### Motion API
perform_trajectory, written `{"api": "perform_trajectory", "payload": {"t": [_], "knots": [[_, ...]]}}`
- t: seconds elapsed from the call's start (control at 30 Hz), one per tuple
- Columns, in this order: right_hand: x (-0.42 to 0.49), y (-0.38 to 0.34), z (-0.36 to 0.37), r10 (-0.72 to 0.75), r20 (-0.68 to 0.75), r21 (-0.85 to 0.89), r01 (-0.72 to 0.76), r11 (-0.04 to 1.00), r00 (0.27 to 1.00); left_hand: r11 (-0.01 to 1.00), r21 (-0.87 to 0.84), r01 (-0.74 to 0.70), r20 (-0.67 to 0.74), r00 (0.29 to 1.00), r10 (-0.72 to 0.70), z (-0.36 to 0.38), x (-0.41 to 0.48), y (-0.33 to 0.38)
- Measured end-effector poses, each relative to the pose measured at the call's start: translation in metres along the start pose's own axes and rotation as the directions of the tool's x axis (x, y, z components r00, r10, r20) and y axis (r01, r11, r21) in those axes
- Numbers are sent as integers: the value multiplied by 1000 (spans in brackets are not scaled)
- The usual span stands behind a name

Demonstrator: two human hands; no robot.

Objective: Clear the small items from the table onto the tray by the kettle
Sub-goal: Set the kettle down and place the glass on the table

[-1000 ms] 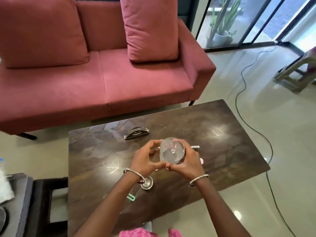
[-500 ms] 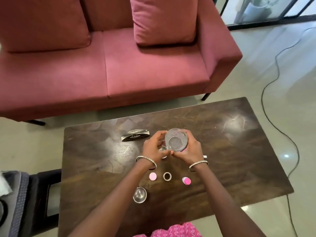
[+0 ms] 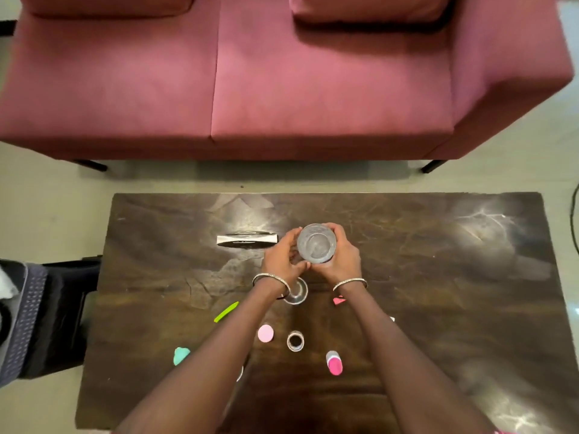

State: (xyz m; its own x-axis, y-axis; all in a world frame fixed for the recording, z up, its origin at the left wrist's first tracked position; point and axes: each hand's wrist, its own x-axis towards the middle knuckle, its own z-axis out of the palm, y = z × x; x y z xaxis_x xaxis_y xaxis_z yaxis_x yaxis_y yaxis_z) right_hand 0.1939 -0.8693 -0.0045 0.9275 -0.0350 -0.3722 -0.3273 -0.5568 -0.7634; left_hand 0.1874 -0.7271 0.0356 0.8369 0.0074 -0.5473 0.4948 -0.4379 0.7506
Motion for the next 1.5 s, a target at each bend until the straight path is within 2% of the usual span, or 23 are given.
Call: {"api": "perform_trajectory", "payload": {"t": [0.33,0.73,0.83,1.0,1.13,1.23,1.5], "knots": [[48,33,30,14,63,-17,-13,1000,998,996,16,92,-28,995,-92,12,50,-25],[58,41,31,4,74,-10,-3,1000,997,993,108,45,-79,996,-37,16,66,-33],[57,39,30,37,95,-38,-34,999,995,991,119,65,-73,996,-57,14,63,-32],[52,44,27,149,116,-144,-132,981,982,984,117,138,-139,983,-121,8,51,-42],[20,40,23,279,23,-147,-273,951,960,985,99,143,-191,974,-122,-12,22,-54],[-14,30,24,316,-63,-105,-321,941,947,989,55,138,-213,969,-123,-27,-1,-64],[-106,-20,60,185,-97,-71,-192,979,978,996,-55,67,-295,952,-80,-78,-75,-101]]}}
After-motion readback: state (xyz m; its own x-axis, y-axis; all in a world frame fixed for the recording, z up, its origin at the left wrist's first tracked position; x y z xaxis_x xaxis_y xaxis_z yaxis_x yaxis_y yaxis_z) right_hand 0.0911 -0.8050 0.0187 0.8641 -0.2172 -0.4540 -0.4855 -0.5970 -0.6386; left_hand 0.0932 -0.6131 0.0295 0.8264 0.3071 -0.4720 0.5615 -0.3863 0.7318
